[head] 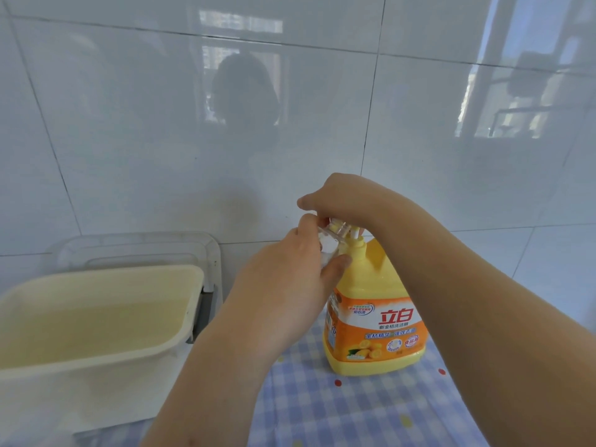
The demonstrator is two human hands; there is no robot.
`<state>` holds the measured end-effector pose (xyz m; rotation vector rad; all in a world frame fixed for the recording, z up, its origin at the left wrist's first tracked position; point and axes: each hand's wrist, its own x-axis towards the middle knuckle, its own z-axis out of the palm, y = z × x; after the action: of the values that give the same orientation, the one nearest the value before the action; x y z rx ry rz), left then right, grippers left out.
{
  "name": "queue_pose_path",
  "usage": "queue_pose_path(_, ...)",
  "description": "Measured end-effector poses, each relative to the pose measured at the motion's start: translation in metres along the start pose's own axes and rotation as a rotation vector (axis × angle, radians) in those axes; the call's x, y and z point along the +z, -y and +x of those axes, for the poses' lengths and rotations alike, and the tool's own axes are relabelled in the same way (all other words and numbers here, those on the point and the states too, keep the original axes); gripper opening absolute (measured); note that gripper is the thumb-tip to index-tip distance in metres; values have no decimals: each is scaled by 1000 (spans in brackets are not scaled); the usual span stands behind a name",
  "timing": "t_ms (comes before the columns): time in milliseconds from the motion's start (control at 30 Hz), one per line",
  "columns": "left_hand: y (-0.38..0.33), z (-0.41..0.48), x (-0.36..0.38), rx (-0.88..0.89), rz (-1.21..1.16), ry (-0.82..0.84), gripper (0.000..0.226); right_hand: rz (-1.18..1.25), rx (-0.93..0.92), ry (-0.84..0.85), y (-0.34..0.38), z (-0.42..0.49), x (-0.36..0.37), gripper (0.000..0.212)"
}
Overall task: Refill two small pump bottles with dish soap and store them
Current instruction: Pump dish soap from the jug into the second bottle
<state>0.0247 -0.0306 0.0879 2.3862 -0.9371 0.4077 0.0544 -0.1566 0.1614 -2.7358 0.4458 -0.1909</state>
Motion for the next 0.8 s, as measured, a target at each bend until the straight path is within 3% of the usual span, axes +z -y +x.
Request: queue_pose_path(800,0,-2,-1,-7,45,112,38,46,-39,80,-5,-5,9,33)
